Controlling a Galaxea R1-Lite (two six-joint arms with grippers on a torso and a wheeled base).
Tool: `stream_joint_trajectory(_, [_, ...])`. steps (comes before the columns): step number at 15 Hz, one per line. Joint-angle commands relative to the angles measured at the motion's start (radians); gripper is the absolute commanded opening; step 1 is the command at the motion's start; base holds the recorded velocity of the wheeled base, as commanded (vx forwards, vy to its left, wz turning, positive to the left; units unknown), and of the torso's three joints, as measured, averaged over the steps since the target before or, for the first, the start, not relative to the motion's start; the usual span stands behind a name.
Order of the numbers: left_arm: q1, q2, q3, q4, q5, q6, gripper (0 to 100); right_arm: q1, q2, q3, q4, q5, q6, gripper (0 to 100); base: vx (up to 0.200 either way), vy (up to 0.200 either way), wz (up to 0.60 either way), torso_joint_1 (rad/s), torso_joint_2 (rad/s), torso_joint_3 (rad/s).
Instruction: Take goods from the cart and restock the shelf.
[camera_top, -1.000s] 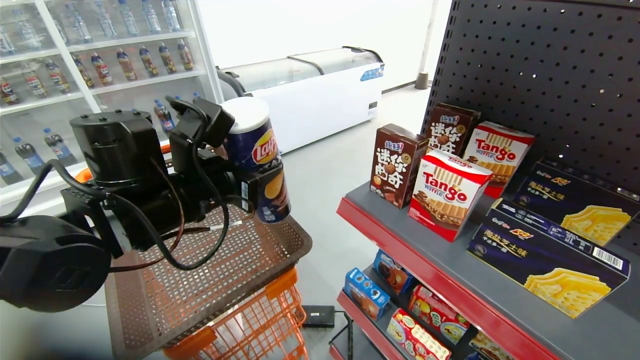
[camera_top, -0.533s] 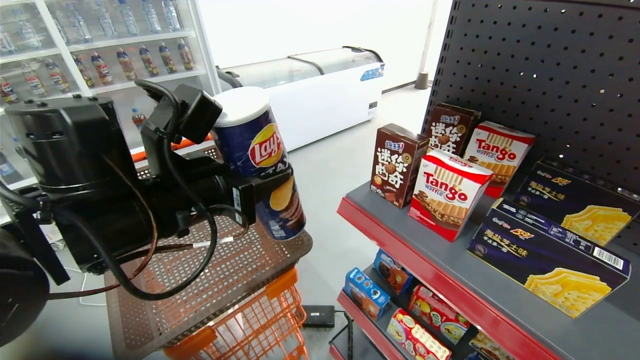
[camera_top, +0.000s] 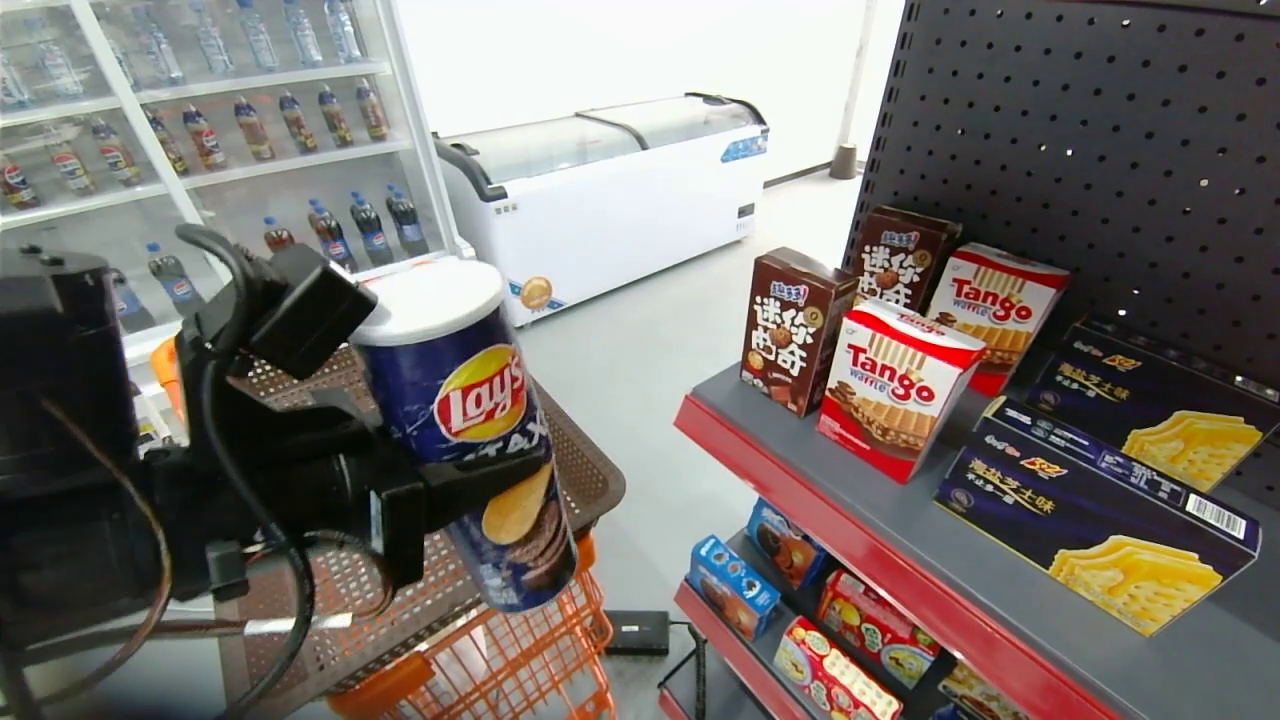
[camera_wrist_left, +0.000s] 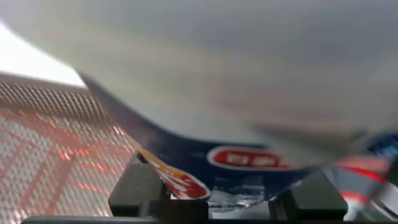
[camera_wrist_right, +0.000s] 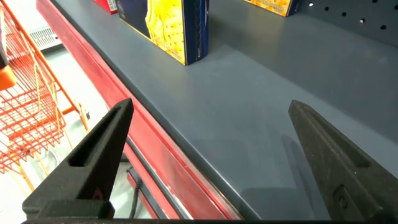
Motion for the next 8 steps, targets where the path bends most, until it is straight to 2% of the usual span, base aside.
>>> stream_joint_trajectory(1, [0.0,-0.094,0.06,0.009,-0.063,-0.003,0,0.0,0.001,0.0,0.0,0.0,0.0,100,0.0,0.0,0.0,0.0,0.0,0.0])
stream_joint_trajectory(4, [0.002,-0.137,0.108,0.017,-0.131,-0.001,0,0.0,0.001,0.0,0.002,0.003,-0.002,100,0.0,0.0,0.0,0.0,0.0,0.0])
stream_joint_trajectory(7, [0.002,-0.165,0.111,0.019,-0.173,0.0,0,0.0,0.001,0.0,0.0,0.008,0.0,100,0.0,0.0,0.0,0.0,0.0,0.0])
stream_joint_trajectory(8, [0.0,-0.174,0.112,0.019,-0.209,0.0,0,0.0,0.001,0.0,0.0,0.006,0.003,100,0.0,0.0,0.0,0.0,0.0,0.0])
